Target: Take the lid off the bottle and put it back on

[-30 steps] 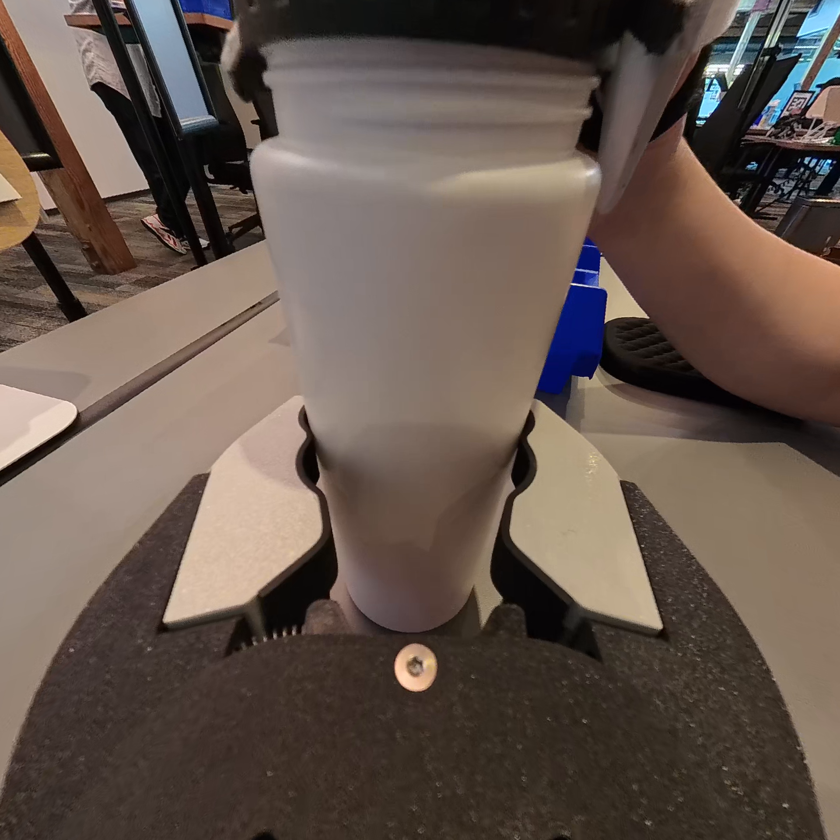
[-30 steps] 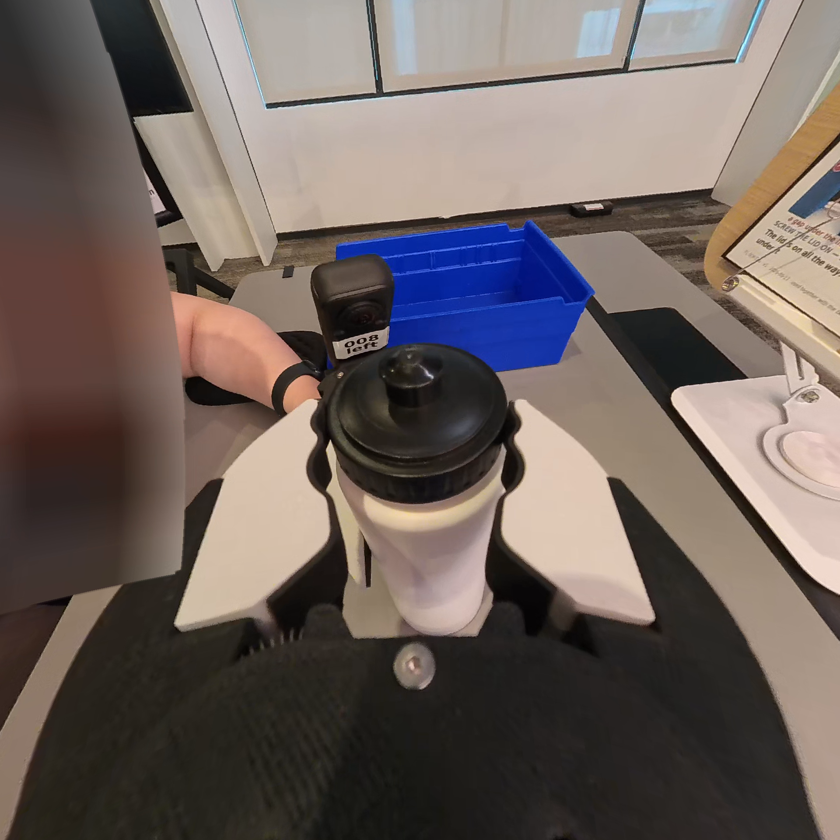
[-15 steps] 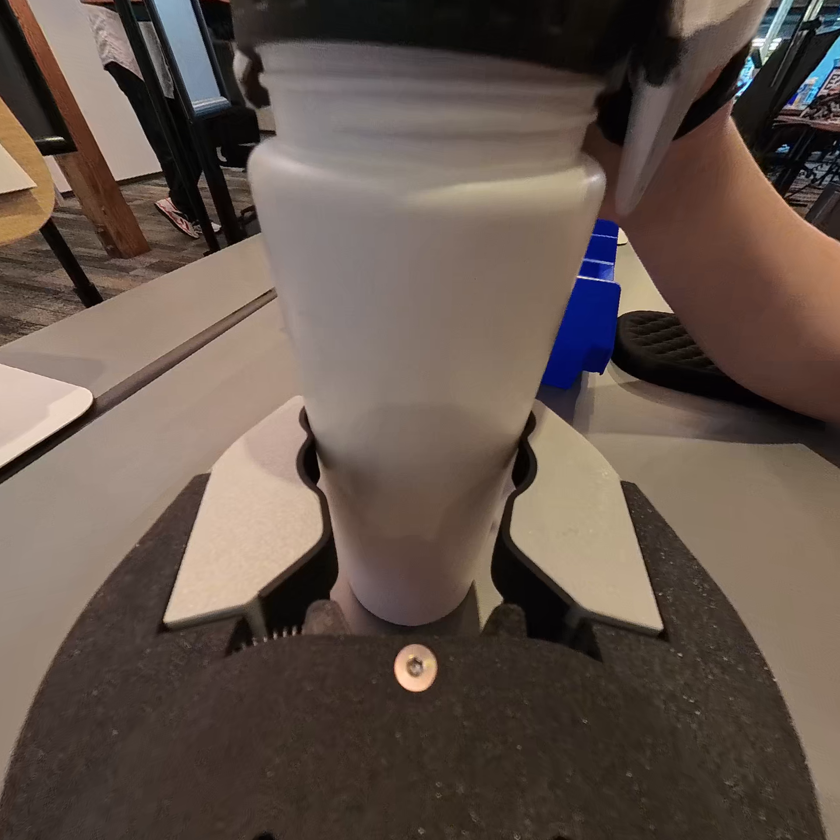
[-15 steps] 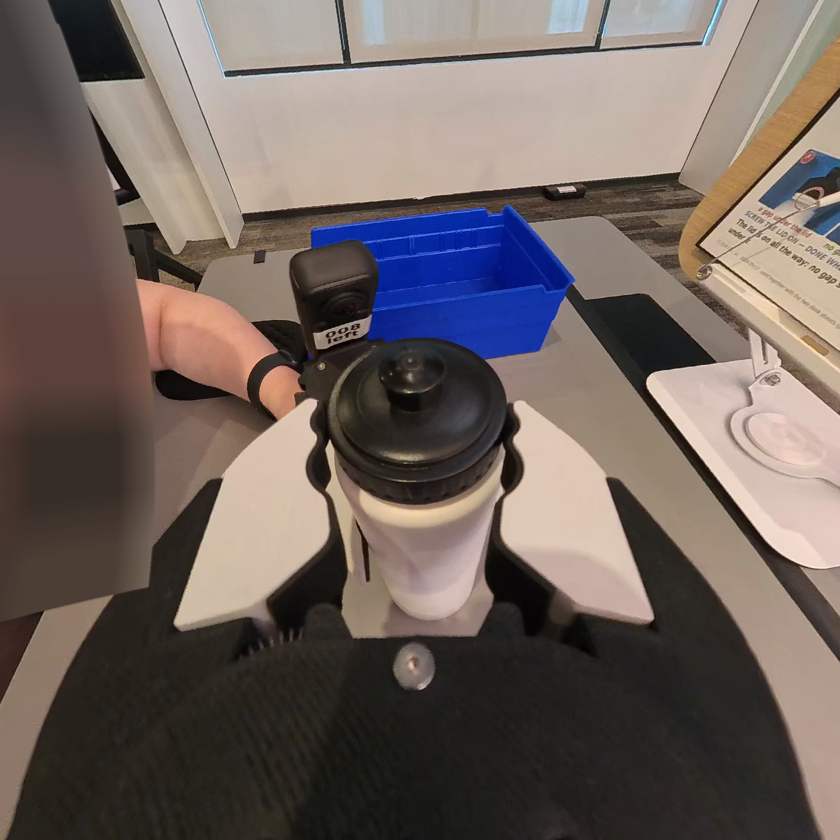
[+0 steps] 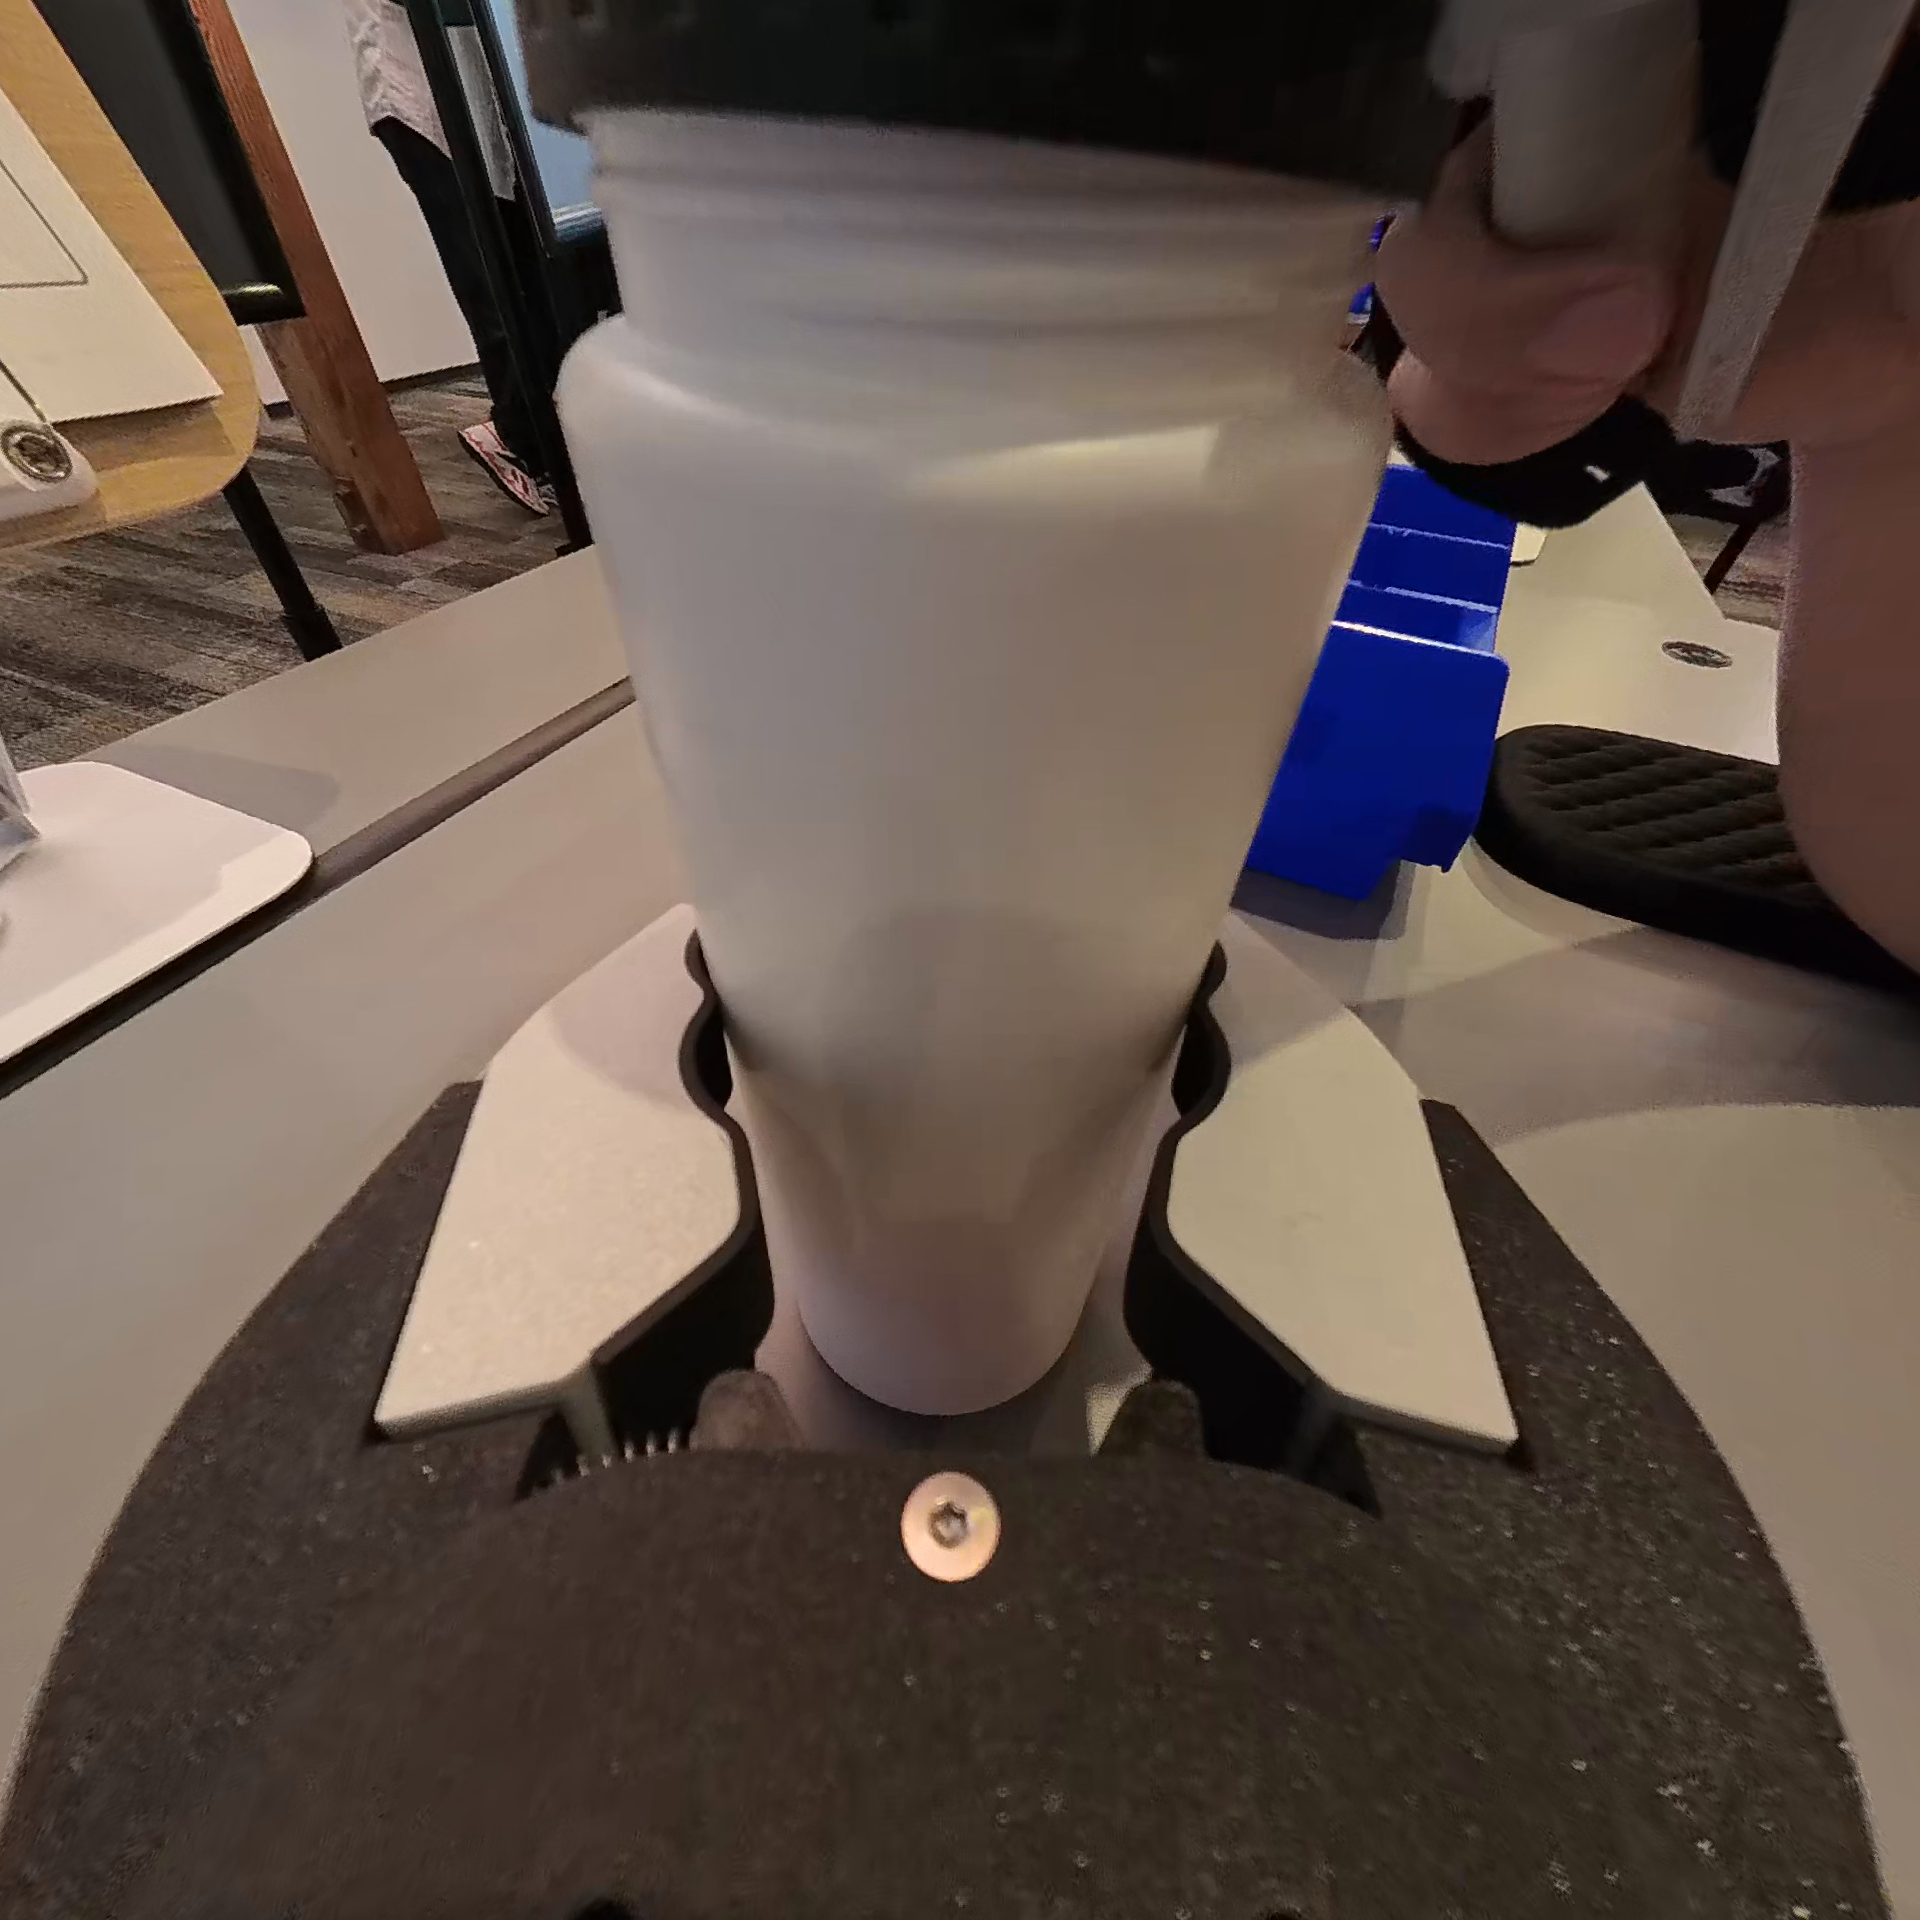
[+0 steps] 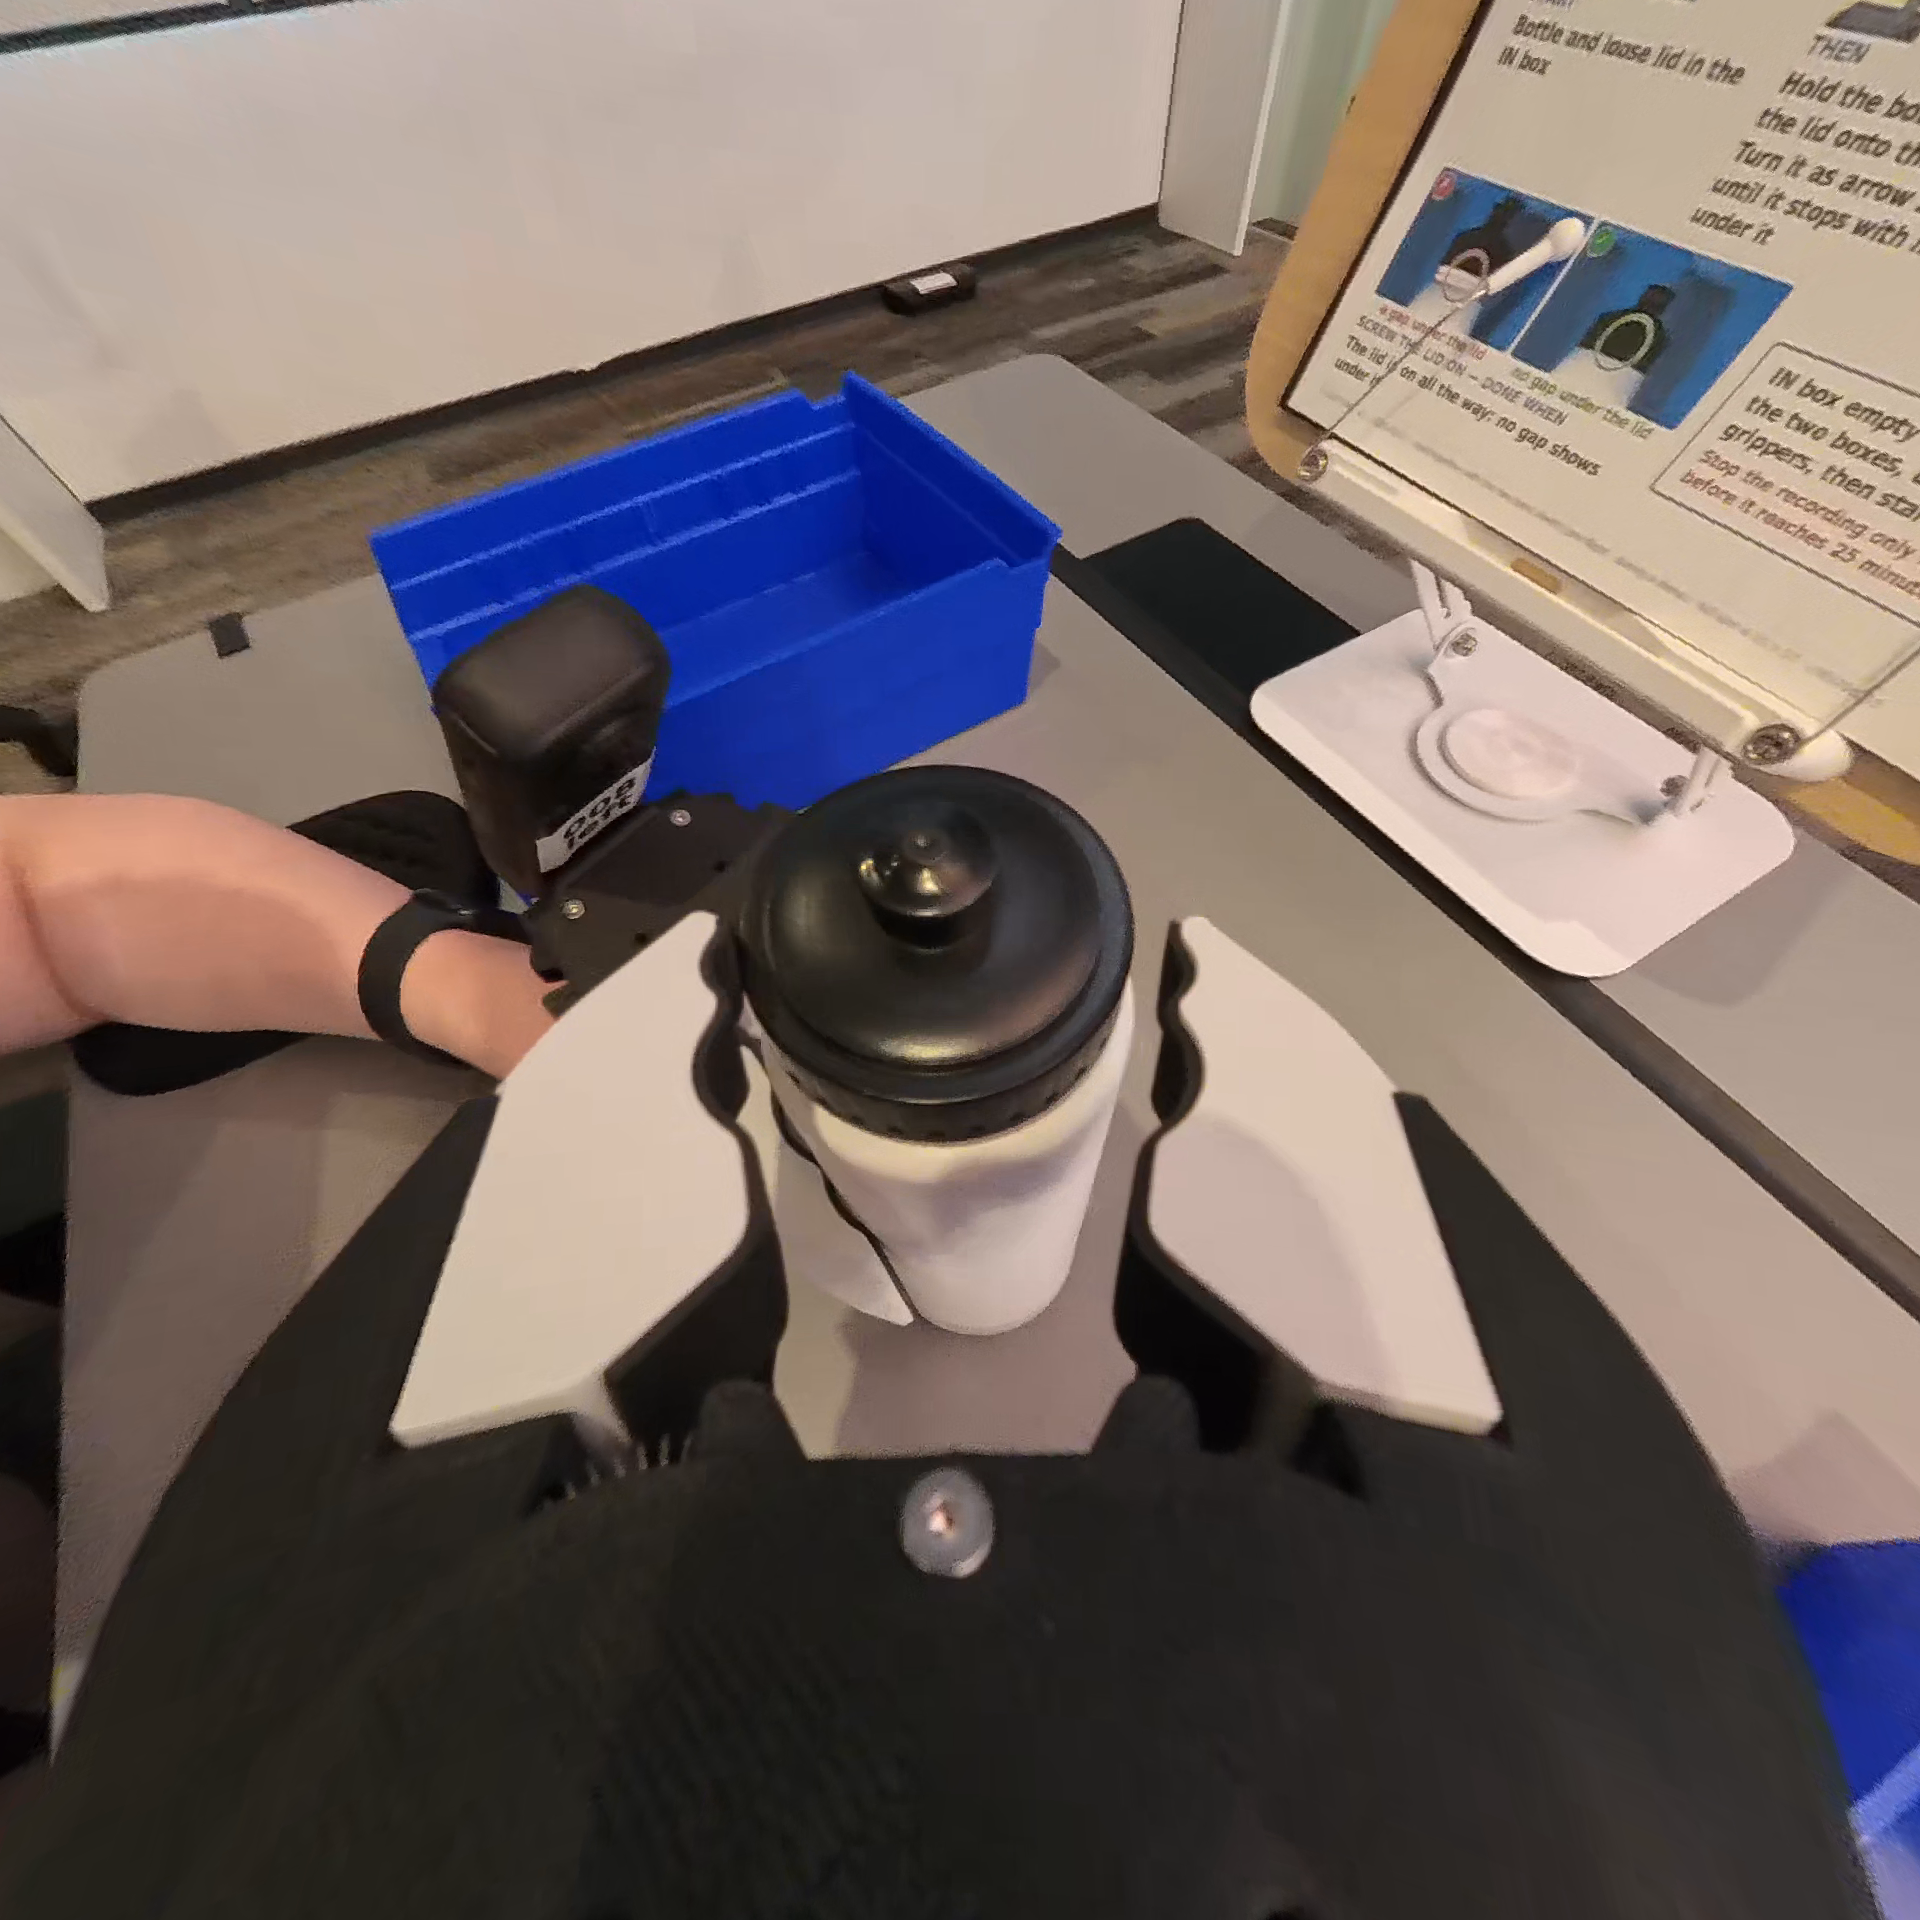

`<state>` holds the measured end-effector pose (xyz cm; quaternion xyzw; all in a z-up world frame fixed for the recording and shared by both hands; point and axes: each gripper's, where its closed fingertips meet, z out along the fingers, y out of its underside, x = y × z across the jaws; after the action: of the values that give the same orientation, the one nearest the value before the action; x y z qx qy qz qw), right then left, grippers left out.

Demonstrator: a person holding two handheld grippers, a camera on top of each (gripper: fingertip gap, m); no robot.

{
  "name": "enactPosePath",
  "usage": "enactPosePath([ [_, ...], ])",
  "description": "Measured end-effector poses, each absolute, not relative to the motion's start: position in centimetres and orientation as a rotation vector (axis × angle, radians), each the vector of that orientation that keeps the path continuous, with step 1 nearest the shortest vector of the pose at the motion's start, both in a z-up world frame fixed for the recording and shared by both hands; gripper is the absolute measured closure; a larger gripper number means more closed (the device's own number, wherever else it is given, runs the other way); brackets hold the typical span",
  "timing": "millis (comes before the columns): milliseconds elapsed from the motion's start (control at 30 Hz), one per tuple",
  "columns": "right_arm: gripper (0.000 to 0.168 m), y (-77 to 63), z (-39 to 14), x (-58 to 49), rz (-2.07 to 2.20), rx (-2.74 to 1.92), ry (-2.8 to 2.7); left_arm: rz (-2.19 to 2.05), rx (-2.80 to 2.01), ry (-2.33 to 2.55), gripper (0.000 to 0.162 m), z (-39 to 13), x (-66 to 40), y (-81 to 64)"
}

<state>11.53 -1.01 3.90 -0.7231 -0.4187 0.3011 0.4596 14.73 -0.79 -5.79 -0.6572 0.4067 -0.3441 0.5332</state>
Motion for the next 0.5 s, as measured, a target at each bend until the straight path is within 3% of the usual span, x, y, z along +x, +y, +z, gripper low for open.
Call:
enactPosePath([
  [33,0.095,-1.2,3.9,11.4,0.758,-1.774,-1.044,-0.820,-1.567,0.968,0.077,-5.8,14.7,-0.8],
  [500,0.095,-4.5,3.7,13.2,0.884,-1.636,-1.445,-0.980,-1.479,1.196,0.077,-6.0,16.5,-4.1],
])
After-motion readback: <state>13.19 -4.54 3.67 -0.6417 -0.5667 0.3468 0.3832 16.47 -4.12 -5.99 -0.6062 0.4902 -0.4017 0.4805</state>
